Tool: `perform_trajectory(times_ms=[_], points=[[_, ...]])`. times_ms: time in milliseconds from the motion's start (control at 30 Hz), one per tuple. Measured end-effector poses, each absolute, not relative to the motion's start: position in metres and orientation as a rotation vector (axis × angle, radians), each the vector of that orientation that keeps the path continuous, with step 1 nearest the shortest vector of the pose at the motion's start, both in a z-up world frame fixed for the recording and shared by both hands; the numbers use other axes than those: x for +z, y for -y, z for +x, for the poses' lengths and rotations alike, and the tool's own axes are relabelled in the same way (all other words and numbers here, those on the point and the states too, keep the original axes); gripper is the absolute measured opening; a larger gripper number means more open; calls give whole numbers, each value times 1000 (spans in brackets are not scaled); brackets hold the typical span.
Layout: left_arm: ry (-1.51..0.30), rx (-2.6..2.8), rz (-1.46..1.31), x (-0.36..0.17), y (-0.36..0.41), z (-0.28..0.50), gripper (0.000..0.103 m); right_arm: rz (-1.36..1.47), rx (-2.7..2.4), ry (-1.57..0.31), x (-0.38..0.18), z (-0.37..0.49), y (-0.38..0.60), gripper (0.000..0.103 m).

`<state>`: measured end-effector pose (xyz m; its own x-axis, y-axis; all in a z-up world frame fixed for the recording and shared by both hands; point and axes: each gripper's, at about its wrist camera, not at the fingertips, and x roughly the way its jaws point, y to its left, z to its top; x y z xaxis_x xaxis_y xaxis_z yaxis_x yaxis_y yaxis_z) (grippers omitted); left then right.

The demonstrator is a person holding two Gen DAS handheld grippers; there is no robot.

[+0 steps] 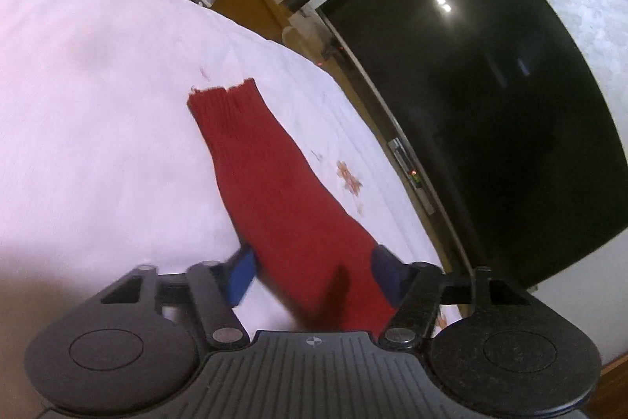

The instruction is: Fold small clothes

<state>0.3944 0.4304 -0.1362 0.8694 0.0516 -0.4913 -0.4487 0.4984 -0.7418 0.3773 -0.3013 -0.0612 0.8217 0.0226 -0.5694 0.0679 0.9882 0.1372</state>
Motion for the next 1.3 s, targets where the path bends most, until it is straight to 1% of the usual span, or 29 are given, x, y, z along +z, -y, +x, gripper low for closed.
perform_trajectory(times_ms=[33,67,100,133,167,233,267,400,533,633,767,867,967,1033,1067,1100,1133,1167,1233,1300], points=[[-443,319,-1022,-139,-436,399,43,163,-31,-605,-59,376,299,44],[-446,326,-1043,-142,-440,402,35,167,-36,-602,-57,374,298,44],[-455,343,-1061,-148,-443,403,10,167,-41,-599,-55,373,297,44],[-469,359,-1081,-155,-448,402,7,162,-46,-597,-53,371,296,44],[-440,335,-1103,-160,-450,402,7,158,-51,-596,-51,369,295,44],[-455,338,-1024,-154,-442,408,6,157,-58,-596,-49,366,295,44],[-461,334,-981,-147,-434,411,4,156,-62,-594,-48,365,295,44],[-391,215,-852,-108,-393,426,4,176,-74,-585,-46,361,298,44],[-338,38,-694,-63,-315,452,4,191,-76,-584,-48,361,300,44],[-368,-83,-585,-41,-246,472,4,198,-70,-582,-49,360,303,44],[-481,-207,-424,-43,-144,493,5,216,-73,-585,-51,354,312,44],[-577,-273,-333,-65,-79,503,4,236,-81,-593,-53,350,322,44],[-669,-302,-217,-90,-29,511,5,247,-81,-600,-54,346,328,44],[-707,-308,-104,-104,-2,507,5,262,-74,-611,-55,346,329,45],[-666,-289,-39,-103,7,501,5,275,-64,-619,-56,349,329,46],[-652,-277,4,-100,13,493,20,289,-54,-625,-56,351,329,48],[-645,-286,22,-97,15,488,50,307,-37,-629,-56,355,327,51],[-618,-300,6,-91,17,472,58,329,-14,-628,-56,360,324,52],[-563,-287,-23,-80,0,461,60,375,37,-625,-56,373,313,53],[-549,-236,-75,-70,-27,452,60,425,96,-626,-56,388,298,53]])
